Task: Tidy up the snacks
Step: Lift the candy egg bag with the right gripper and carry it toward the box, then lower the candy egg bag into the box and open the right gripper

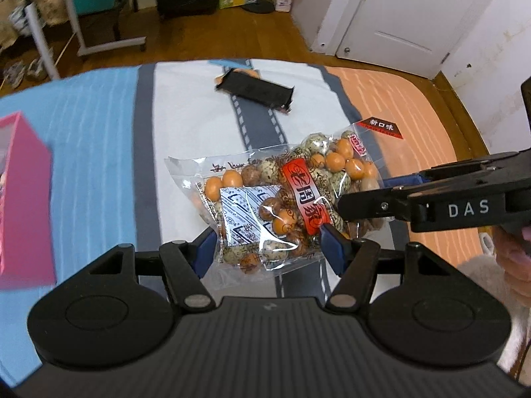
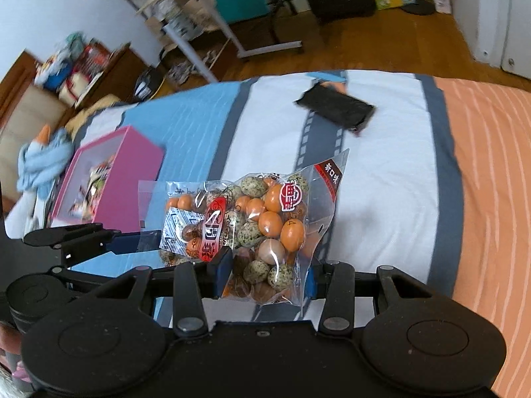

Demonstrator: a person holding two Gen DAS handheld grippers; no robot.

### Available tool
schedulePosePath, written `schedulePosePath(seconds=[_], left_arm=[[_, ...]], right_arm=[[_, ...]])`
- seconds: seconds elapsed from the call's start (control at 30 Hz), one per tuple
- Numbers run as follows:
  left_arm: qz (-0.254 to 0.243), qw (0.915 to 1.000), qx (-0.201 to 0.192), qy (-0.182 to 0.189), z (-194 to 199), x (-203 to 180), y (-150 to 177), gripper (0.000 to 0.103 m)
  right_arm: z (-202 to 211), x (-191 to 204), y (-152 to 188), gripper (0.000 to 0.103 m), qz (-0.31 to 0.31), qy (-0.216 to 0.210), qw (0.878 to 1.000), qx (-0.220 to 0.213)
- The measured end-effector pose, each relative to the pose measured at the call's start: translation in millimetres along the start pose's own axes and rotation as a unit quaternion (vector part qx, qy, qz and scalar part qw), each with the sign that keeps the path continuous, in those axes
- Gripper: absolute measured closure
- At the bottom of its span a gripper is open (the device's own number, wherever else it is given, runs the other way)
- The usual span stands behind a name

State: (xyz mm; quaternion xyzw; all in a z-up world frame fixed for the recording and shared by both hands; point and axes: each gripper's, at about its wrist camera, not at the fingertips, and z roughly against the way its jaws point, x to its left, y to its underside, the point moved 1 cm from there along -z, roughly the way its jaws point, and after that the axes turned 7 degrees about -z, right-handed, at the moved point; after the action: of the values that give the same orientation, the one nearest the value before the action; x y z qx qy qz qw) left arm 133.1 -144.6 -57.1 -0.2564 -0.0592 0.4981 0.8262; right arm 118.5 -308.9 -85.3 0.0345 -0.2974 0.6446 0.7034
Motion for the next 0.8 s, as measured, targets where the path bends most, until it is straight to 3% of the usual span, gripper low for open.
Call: schedulePosePath(seconds=[0.2, 0.5, 0.8], left_arm=[[0.015, 0.9998, -0.008, -0.005, 36.4, 12.4, 32.4, 0.040], [0.014, 0.9965, -0.041, -0.071, 106.0, 29.5, 82.7, 0.040], [0.049, 0.9885, -0.062, -0.129, 156.2, 83.3, 102.5, 0.040]], right_arm=[[8.3, 38.9, 22.5, 0.055, 0.039, -0.004, 0.999, 0.009], [15.4, 103.4, 51.5, 0.055, 0.088, -0.041, 0.995, 0.021], [-7.6, 176.5, 45.2, 0.055, 0.130, -0.079, 0.988, 0.028]])
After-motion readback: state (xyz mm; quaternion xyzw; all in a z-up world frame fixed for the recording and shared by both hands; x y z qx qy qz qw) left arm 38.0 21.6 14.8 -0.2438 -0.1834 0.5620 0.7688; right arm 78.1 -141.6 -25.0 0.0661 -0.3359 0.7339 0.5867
